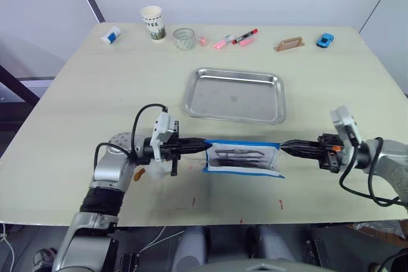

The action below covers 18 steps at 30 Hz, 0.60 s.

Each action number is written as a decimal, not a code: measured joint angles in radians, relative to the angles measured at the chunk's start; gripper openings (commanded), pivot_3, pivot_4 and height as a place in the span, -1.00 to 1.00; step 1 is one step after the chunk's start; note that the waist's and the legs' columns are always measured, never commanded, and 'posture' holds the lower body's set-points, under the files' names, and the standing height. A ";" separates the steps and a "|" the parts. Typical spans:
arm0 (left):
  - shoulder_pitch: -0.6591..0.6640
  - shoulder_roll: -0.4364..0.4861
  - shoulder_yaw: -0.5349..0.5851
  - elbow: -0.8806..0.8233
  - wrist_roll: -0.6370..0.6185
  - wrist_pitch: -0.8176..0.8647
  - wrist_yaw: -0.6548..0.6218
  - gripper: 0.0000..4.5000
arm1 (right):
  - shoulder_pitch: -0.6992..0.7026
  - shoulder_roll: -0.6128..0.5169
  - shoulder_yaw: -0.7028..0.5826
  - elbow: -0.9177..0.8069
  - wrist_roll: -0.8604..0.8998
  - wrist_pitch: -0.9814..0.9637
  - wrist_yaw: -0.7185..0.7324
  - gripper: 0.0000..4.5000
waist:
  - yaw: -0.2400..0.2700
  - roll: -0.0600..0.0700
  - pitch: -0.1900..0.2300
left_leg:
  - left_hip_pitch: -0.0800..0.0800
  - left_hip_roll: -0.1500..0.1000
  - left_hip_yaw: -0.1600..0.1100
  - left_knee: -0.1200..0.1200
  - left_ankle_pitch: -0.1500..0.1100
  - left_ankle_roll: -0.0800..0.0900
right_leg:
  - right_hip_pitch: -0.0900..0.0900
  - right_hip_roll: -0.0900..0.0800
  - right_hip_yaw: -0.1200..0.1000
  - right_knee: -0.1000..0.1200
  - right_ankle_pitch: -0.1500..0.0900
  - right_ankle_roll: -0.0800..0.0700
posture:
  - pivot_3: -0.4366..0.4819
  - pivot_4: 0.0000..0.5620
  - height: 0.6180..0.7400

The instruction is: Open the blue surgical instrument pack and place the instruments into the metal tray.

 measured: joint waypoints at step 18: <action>-0.011 0.000 -0.001 0.000 0.000 0.060 0.028 -1.00 | 0.047 0.035 0.219 0.015 -0.222 -0.124 0.017 -1.00 | 0.001 0.000 0.000 | 0.000 0.000 0.000 0.000 0.000 0.000 | 0.000 0.000 0.000 0.000 0.000 0.000 | -0.05 -0.47 1.00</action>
